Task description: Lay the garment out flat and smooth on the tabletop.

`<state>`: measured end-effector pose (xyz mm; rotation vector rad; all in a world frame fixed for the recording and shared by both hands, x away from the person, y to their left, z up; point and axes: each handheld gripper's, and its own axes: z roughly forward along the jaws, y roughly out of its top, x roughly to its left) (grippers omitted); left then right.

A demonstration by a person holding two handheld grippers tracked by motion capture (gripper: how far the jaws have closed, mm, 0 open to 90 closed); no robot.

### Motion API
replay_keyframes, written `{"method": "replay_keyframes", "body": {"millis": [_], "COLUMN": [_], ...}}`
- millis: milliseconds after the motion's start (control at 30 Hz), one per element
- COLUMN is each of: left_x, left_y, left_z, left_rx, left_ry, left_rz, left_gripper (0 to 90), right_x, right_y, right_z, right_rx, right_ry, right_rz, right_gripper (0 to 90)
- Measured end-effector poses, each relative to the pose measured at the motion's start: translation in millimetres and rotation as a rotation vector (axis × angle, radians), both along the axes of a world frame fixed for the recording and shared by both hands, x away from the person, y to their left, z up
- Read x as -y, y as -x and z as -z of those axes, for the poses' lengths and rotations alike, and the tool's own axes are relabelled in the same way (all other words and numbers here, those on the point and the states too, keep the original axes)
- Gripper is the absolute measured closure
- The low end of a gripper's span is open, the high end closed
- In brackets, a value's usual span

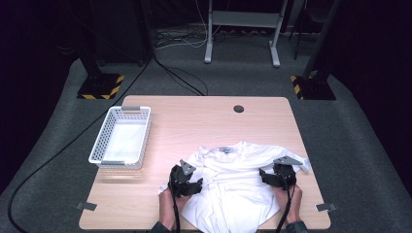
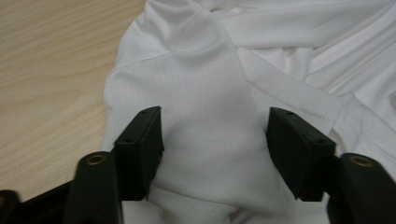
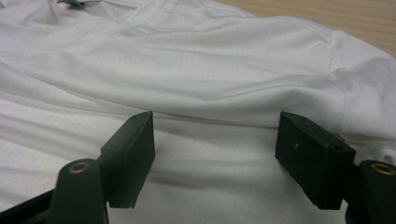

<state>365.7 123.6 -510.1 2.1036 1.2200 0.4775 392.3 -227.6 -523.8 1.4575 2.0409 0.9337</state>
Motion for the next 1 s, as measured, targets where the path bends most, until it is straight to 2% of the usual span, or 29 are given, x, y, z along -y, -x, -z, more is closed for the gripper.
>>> {"method": "replay_keyframes", "body": {"millis": [67,167,233,333,400,500,533,633,733,800,867,933,1000], "left_x": [0.2,-0.1,-1.7,-3.0,-6.1,-16.9,-16.9,-29.5,-43.1,-50.7,-58.4,-62.0,-61.3], "left_y": [-2.9,-5.3,-8.0,-12.1,-17.9,-32.6,-32.6,-54.0,-78.1,-88.8,-93.5,-87.4,-75.1], "left_z": [1.1,-2.3,-5.0,-9.4,-13.5,-23.1,-23.1,-29.6,-29.6,-27.7,-27.3,-30.4,-35.5], "left_rx": [-0.002,0.01,-0.001,0.017,0.028,0.041,0.041,0.034,0.004,-0.009,-0.026,-0.019,0.007], "left_ry": [-0.002,-0.014,-0.019,-0.06,-0.09,-0.099,-0.099,-0.125,-0.136,-0.147,-0.119,-0.092,-0.076], "left_rz": [0.01,0.024,0.045,0.059,0.053,0.026,0.026,-0.011,-0.061,-0.093,-0.117,-0.129,-0.136], "left_gripper": [45.7,63.5,73.6,83.9,84.3,84.3,84.3,84.3,83.0,78.2,67.5,58.3,47.7], "right_x": [-2.4,-1.8,-1.8,-1.8,-1.8,-1.9,-1.9,-1.9,-1.8,-1.8,-1.8,-1.8,-1.8], "right_y": [0.9,0.6,0.5,0.6,0.7,0.8,0.8,0.7,0.6,0.7,0.7,0.7,0.6], "right_z": [0.3,0.7,0.8,1.0,1.0,1.0,1.0,1.0,1.0,1.0,1.0,1.0,1.0], "right_rx": [0.005,0.006,0.006,0.008,0.008,0.009,0.009,0.009,0.009,0.009,0.009,0.009,0.01], "right_ry": [0.016,0.01,0.01,0.009,0.009,0.008,0.008,0.008,0.008,0.008,0.008,0.008,0.008], "right_rz": [-0.007,-0.01,-0.011,-0.012,-0.011,-0.011,-0.011,-0.011,-0.011,-0.011,-0.011,-0.011,-0.011], "right_gripper": [27.3,27.1,27.2,27.3,27.4,27.5,27.5,27.6,27.7,27.7,27.7,27.8,27.9]}}
